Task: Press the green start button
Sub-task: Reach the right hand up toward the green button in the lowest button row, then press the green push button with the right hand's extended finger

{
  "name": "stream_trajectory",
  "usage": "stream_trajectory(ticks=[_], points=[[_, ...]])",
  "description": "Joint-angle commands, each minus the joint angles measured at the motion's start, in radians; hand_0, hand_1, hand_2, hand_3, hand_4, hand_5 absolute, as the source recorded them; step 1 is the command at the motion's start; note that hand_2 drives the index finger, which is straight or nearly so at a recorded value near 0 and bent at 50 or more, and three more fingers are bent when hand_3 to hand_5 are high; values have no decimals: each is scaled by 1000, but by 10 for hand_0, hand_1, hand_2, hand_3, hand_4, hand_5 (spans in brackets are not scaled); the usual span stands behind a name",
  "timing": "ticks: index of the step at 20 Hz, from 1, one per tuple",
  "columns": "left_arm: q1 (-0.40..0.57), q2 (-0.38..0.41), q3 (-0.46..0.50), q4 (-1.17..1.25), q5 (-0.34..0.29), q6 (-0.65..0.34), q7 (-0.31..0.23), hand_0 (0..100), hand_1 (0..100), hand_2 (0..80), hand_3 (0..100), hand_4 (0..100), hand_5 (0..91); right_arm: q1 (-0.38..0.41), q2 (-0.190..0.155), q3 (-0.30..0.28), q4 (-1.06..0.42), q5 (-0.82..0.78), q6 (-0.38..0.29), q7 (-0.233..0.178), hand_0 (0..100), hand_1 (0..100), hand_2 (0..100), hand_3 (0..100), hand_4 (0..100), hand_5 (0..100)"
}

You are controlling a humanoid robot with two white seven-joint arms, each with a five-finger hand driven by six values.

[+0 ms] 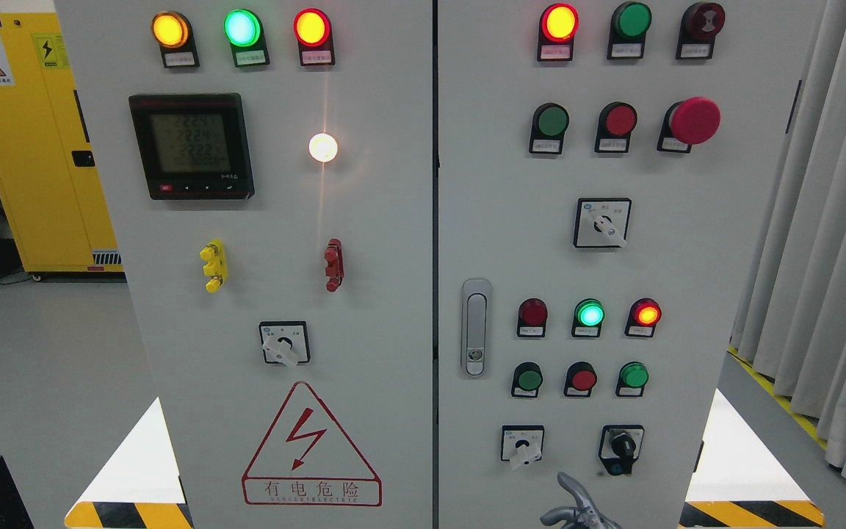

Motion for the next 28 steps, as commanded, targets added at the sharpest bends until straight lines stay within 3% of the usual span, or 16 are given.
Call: stream_trajectory(ticks=[1, 3, 11, 13, 15, 28], points=[[0, 0, 0, 0, 0, -1, 0, 120, 556, 0, 0, 0, 0, -99, 32, -84, -7, 298, 7, 33, 562, 869, 2, 899, 944, 929], [0, 0, 0, 2, 0, -1, 0, 120, 556, 0, 0, 0, 0, -135, 32, -84, 2, 312, 11, 60, 589, 879, 29, 910, 951, 923], [1, 0, 0, 0, 0, -1, 0, 120, 556, 0, 0, 0, 0, -218, 29, -83, 78, 335, 31, 63, 596, 871, 40, 904, 935, 891], [0, 0, 0, 0, 0, -1, 0, 120, 556, 0, 0, 0, 0, -238, 28, -79, 94, 335, 34, 80, 599, 868, 39, 897, 930, 883], [1, 0, 0, 0, 0, -1, 0, 120, 556, 0, 0, 0, 0, -249, 28, -79, 114, 335, 39, 97, 593, 865, 39, 888, 925, 874], [0, 0, 0, 0, 0, -1, 0, 120, 556, 0, 0, 0, 0, -281, 28, -61, 153, 333, 63, 99, 572, 834, 32, 864, 895, 849]])
